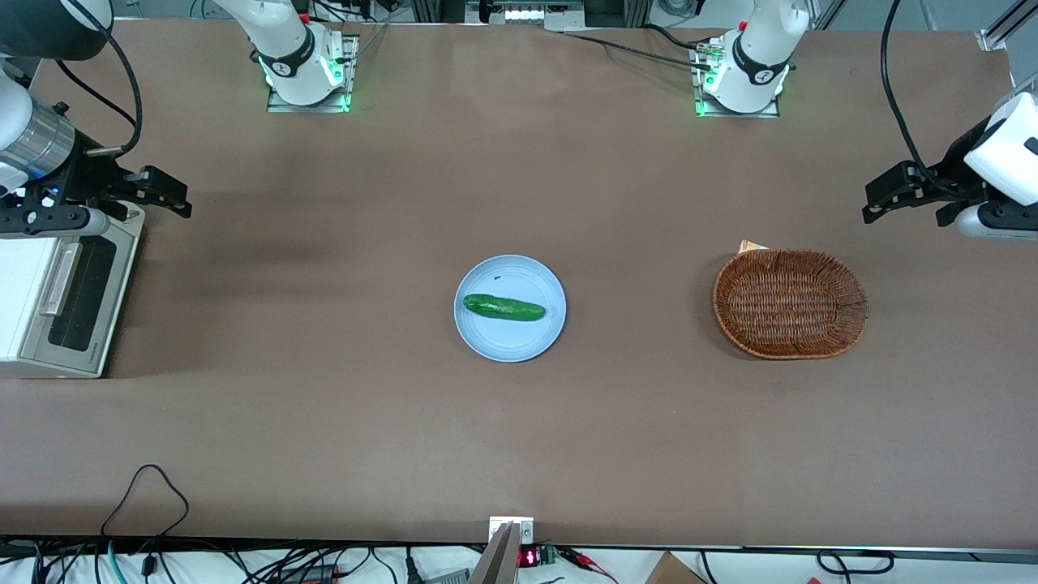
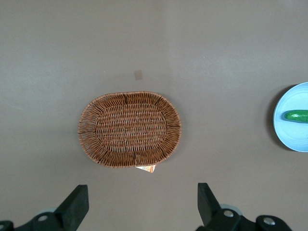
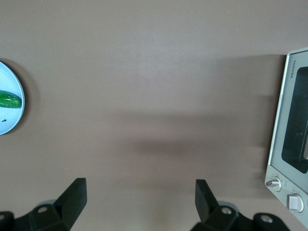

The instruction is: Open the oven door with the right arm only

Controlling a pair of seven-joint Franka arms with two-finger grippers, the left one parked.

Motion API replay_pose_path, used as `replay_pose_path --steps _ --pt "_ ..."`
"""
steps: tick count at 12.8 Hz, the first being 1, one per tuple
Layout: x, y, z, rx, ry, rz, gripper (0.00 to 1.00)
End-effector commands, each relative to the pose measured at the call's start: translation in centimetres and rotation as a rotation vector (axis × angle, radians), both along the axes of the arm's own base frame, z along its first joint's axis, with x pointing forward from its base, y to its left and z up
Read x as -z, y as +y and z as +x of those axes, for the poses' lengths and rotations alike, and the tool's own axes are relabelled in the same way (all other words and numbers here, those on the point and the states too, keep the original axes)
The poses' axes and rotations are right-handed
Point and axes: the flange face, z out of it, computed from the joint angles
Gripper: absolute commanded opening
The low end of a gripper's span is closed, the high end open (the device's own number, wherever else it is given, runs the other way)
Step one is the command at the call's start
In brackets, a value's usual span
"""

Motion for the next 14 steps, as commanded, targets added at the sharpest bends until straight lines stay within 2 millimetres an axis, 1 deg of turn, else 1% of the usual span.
replay_pose_path --steps 1,2,14 --pt "-0.44 -0.02 0.35 0.008 0.004 -0.005 1.0" --pt "-0.71 -0.1 0.46 0.01 -0.002 -0.005 1.0" --pt "-0.32 0.18 0.72 -0.01 0.005 -0.003 1.0"
